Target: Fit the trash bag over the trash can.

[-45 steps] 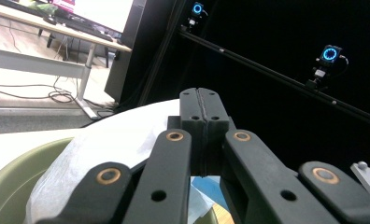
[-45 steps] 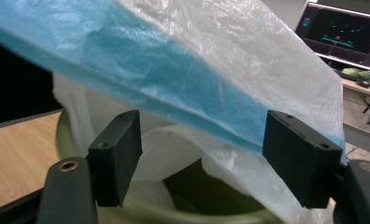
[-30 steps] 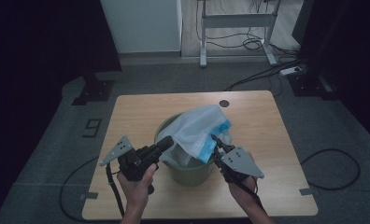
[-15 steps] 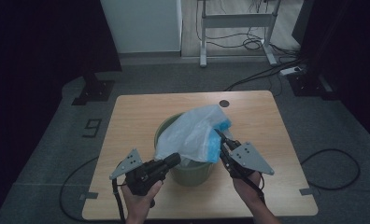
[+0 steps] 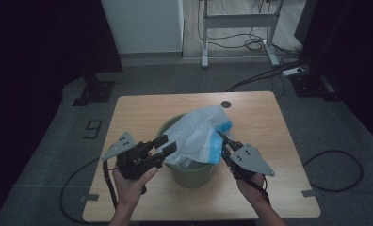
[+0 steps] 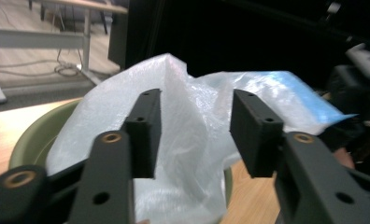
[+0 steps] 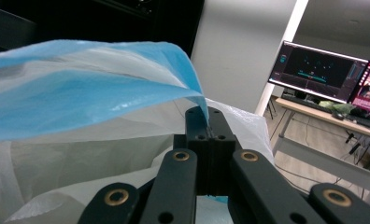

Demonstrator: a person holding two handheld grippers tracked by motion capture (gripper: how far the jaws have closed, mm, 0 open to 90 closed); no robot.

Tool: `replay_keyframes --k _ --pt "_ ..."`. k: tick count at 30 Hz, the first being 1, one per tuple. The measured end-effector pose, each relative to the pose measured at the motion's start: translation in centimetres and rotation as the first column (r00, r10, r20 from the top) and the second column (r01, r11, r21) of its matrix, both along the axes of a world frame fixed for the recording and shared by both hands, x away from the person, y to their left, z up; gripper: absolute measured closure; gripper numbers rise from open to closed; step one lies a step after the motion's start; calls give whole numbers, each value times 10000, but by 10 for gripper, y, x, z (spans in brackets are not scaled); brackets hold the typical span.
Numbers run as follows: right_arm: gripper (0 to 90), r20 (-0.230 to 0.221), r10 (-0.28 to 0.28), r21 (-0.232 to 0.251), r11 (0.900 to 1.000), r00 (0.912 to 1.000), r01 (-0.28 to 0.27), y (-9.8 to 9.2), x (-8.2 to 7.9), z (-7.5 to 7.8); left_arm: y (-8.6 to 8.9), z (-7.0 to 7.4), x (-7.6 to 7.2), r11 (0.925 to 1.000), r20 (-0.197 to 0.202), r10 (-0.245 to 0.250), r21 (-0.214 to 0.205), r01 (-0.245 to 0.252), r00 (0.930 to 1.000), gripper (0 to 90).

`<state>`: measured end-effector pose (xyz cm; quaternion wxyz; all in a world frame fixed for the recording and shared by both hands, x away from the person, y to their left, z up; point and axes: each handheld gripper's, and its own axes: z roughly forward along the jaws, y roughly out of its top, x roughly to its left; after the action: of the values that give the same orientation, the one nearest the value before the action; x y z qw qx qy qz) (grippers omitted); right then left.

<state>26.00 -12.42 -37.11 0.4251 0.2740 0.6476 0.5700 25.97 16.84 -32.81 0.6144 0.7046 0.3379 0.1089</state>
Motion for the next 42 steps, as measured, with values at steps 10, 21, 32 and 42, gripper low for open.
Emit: replay_keyframes --k 10,21,32,42 --pt "893 155 273 -378 9989 9995 -267 9 2 4 -25 -7 20 9897 -629 -1207 695 1250 9907 417" --pt "893 195 463 -601 9972 9987 -451 17 0 4 -31 -12 13 9940 606 -1001 507 971 9931 897" --pt "892 -37 519 -511 9973 9986 -520 12 0 -4 -22 -14 11 9976 983 -147 -654 212 9950 900" --pt "696 6 565 -337 9978 9984 -565 12 -6 -5 -18 -16 16 9934 529 -71 -1139 131 9986 900"
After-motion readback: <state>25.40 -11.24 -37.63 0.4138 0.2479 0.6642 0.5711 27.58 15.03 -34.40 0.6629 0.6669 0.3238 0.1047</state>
